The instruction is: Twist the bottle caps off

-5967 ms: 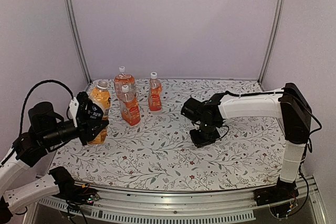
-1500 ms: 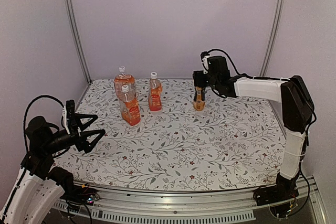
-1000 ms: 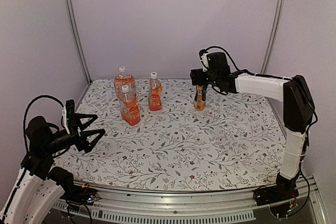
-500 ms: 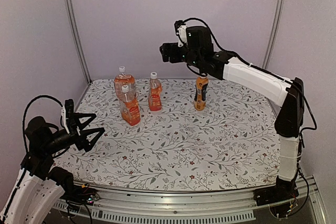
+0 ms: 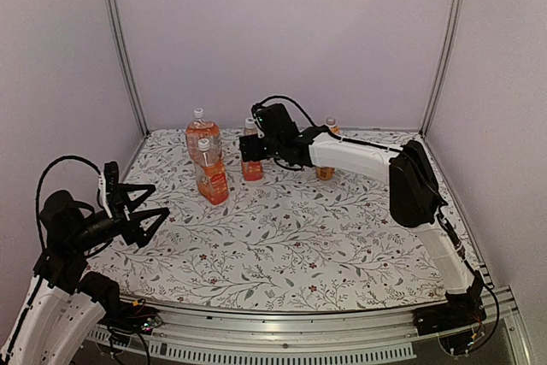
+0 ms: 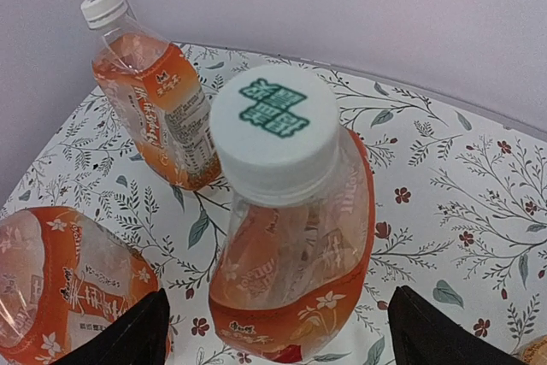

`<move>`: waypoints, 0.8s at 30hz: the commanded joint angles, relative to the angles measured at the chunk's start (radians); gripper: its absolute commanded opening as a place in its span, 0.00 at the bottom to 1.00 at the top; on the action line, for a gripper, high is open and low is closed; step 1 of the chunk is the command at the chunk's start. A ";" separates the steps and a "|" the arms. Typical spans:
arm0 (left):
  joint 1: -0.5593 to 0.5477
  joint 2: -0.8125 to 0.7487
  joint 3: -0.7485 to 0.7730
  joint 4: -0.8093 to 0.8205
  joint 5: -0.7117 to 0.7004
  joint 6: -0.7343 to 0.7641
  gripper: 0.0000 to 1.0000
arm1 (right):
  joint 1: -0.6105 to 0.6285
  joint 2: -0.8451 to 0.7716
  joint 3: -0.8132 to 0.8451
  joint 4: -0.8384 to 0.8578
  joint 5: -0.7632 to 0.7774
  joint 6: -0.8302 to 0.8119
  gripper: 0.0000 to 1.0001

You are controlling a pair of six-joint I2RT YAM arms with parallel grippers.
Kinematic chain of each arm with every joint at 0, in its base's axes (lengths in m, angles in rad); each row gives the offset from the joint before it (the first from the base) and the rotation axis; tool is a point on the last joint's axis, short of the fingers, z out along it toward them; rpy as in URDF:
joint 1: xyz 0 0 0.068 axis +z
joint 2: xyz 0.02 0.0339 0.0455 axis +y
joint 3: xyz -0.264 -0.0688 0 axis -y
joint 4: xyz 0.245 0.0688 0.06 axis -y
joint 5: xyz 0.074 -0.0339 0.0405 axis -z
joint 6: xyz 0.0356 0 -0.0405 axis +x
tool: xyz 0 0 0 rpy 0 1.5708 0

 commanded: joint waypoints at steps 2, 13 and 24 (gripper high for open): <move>0.014 -0.003 -0.011 0.008 -0.001 0.006 1.00 | 0.009 0.052 0.063 -0.008 0.029 0.047 0.88; 0.020 0.005 -0.011 0.008 0.001 0.005 1.00 | 0.008 0.100 0.102 -0.015 0.023 0.024 0.50; 0.020 -0.003 -0.011 0.009 0.004 0.005 1.00 | 0.007 0.060 0.067 -0.016 -0.035 0.000 0.20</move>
